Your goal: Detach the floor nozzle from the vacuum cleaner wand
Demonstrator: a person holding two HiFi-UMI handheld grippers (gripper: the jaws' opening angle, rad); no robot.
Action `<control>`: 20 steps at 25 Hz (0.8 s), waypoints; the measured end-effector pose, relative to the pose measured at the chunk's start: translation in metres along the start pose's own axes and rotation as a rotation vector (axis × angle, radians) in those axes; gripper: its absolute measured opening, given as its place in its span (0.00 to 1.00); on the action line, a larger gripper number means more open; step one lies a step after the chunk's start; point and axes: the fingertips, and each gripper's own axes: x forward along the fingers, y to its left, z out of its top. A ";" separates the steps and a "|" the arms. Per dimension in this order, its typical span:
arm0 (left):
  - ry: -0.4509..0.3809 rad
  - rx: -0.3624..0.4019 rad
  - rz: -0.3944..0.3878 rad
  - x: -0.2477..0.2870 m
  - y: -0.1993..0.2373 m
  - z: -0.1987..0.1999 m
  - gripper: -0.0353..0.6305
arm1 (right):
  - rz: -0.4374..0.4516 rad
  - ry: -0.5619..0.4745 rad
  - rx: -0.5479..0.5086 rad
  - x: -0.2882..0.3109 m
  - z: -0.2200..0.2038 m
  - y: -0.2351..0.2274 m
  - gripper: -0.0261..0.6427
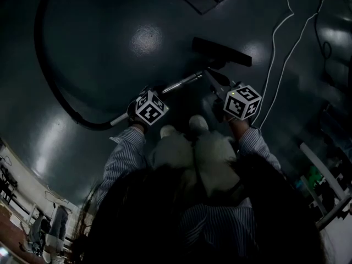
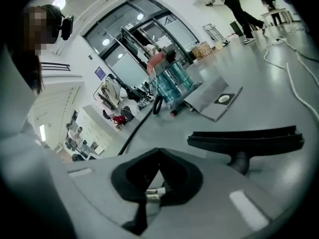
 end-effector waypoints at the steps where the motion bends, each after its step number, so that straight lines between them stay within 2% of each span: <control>1: -0.012 0.004 0.000 -0.014 -0.005 0.009 0.32 | -0.002 -0.006 0.000 -0.006 0.009 0.007 0.04; 6: -0.066 0.026 -0.001 -0.088 -0.033 0.066 0.32 | -0.023 -0.069 0.005 -0.039 0.065 0.052 0.04; 11: -0.117 0.019 -0.002 -0.173 -0.061 0.125 0.32 | -0.034 -0.131 -0.178 -0.098 0.138 0.128 0.04; 17: -0.241 0.003 0.033 -0.306 -0.108 0.211 0.32 | -0.029 -0.232 -0.235 -0.180 0.258 0.242 0.04; 20: -0.300 -0.003 0.045 -0.380 -0.135 0.255 0.32 | -0.044 -0.289 -0.327 -0.221 0.318 0.307 0.04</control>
